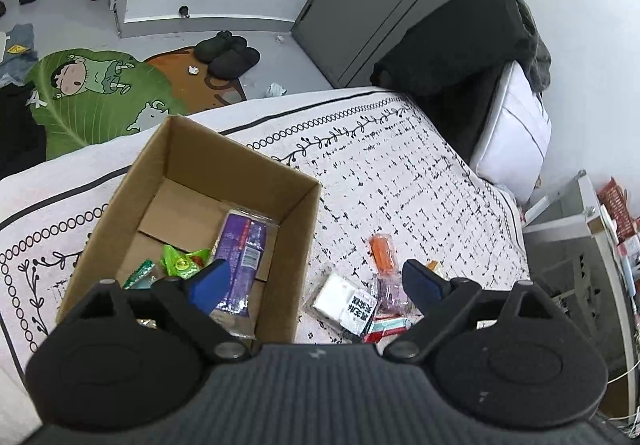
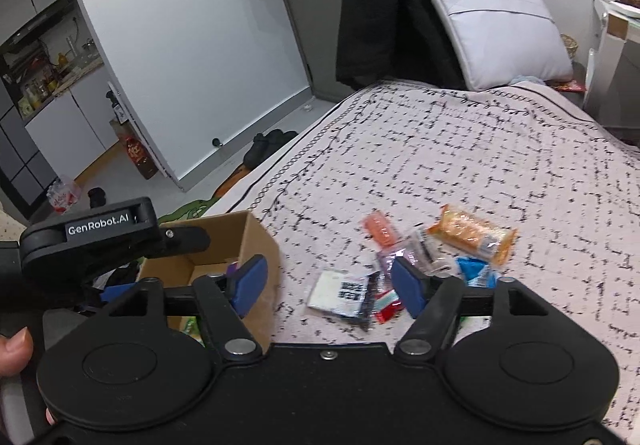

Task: Organize snacks
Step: 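Lower both held snacks into the cardboard box and open both tools, then grasp the white packet with the left tool while the right tool grasps the green wrapper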

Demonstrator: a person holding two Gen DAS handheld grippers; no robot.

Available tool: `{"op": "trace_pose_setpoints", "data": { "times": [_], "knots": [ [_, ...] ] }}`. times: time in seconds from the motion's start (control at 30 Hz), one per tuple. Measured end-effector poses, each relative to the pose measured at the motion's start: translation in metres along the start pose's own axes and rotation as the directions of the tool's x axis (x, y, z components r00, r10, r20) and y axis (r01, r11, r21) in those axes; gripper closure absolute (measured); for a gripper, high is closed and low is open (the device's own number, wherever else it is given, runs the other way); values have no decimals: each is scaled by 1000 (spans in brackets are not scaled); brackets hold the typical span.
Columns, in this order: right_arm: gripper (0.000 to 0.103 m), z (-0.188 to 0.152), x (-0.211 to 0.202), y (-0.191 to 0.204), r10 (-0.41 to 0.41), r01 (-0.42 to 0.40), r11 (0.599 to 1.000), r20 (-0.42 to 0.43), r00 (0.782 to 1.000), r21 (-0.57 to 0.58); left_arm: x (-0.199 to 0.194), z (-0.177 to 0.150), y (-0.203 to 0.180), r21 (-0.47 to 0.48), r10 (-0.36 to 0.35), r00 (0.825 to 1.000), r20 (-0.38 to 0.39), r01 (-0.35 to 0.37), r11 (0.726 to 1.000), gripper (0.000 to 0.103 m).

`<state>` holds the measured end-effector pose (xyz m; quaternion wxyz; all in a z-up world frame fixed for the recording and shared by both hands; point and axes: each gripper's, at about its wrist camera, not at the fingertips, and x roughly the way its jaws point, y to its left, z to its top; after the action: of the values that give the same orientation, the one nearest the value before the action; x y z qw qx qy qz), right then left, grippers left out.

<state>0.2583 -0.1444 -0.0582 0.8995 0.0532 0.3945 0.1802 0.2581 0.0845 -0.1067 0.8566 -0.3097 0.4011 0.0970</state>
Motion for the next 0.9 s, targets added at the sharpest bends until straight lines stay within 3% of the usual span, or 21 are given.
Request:
{"op": "trace_pose_setpoints", "data": {
  "times": [0.07, 0.23, 0.9],
  "knots": [
    [17, -1, -2, -6, -23, 23, 1000, 13, 1000, -10, 2, -3, -6, 20, 2, 1000, -2, -2, 1000, 11],
    [10, -2, -3, -25, -48, 48, 999, 17, 999, -7, 7, -12, -23, 78, -5, 1000, -2, 5, 997, 11],
    [10, -18, 30, -109, -48, 48, 991, -4, 999, 125, 33, -39, -67, 207, 2, 1000, 19, -6, 978, 11]
  ]
}}
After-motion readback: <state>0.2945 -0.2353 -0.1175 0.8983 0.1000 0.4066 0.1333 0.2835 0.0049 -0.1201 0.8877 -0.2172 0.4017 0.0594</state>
